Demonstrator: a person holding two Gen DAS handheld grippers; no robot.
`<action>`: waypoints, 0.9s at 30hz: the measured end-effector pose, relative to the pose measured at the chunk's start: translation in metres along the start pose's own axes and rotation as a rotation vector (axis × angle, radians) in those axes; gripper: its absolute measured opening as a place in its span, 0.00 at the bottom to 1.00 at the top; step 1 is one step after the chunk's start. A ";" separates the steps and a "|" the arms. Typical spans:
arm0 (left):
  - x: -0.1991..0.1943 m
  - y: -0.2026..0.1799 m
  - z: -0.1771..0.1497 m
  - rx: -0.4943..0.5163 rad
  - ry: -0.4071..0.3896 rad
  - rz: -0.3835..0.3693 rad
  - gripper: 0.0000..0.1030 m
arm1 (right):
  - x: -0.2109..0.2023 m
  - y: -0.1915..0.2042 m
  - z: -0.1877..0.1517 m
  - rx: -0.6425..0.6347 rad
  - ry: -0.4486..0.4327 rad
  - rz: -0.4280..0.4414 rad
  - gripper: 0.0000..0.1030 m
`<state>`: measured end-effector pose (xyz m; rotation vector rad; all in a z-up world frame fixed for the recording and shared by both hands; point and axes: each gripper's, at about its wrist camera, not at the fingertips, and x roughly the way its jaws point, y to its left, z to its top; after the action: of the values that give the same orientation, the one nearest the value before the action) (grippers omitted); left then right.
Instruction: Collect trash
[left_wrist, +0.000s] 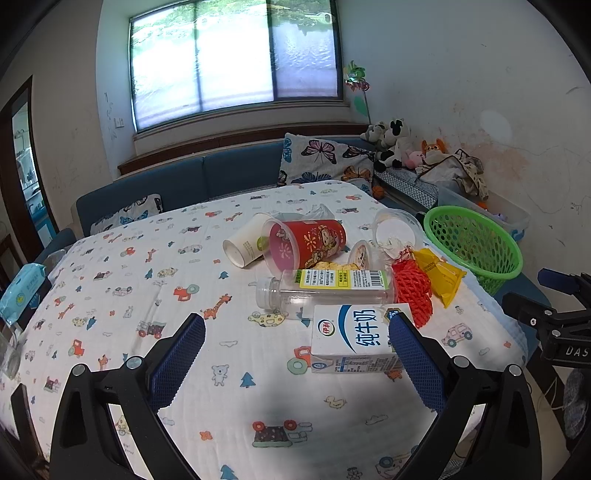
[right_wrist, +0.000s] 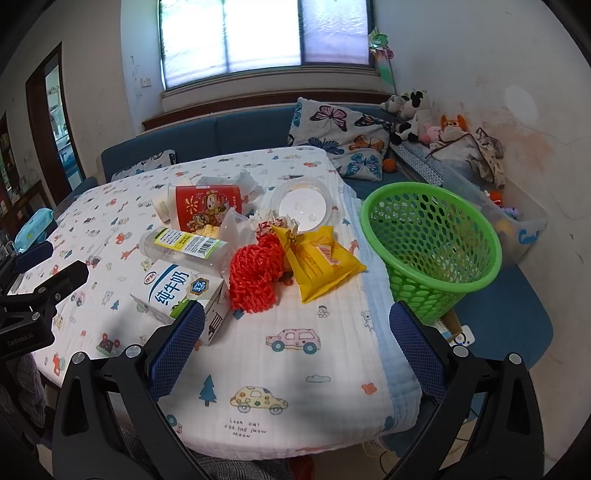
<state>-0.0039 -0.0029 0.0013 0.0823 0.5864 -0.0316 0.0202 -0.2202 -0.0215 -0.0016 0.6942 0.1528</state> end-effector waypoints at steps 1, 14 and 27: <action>0.000 0.000 0.000 0.000 0.000 0.000 0.94 | 0.000 0.000 0.000 0.000 0.000 0.001 0.96; 0.008 0.003 -0.003 -0.002 0.006 -0.001 0.94 | 0.004 0.003 0.002 -0.006 0.008 0.007 0.96; 0.016 0.007 -0.007 -0.005 0.009 0.004 0.94 | 0.013 0.005 0.005 -0.018 0.024 0.019 0.96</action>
<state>0.0053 0.0046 -0.0131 0.0794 0.5952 -0.0258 0.0323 -0.2129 -0.0257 -0.0142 0.7174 0.1774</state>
